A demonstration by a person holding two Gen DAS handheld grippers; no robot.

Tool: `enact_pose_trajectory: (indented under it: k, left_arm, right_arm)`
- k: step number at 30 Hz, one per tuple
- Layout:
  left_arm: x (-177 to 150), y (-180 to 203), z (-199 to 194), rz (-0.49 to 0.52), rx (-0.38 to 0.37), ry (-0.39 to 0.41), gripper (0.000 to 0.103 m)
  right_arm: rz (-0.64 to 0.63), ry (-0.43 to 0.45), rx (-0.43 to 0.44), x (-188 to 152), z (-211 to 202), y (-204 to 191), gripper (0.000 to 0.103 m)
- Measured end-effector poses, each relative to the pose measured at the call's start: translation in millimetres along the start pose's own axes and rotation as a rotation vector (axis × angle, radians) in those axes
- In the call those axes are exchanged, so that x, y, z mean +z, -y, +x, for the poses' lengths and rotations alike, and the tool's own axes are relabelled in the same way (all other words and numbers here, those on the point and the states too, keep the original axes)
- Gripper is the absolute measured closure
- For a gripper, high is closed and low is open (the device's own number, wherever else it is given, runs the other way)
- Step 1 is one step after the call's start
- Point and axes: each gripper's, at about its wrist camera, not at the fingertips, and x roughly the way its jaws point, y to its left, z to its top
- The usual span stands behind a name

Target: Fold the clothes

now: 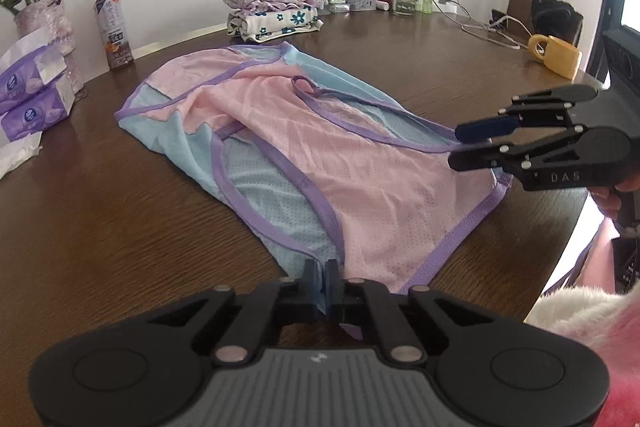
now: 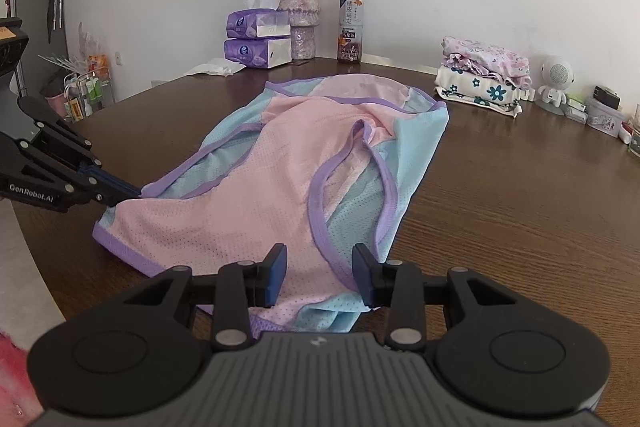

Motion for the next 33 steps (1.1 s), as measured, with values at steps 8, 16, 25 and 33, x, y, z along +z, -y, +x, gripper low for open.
enact_pose_trajectory:
  k: [8,16,25,33]
  left_arm:
    - [-19,-48,-16,-0.472,-0.02,0.112,0.095]
    - [9,-28,-25,-0.238,0.034,0.121,0.074]
    - [5,-9,3,-0.028,0.125,0.011,0.099]
    - [-8,-52,-14,-0.336,0.072,0.048,0.094]
  right_arm:
    - [0.011,0.002,0.003,-7,0,0,0.066]
    - [0.034,0.035,-0.001,-3,-8,2,0.066]
    - [0.026,0.011,-0.025,-8,-5,0,0.066]
    - [0.033,0.021,-0.033,-13,-5,-1,0.068]
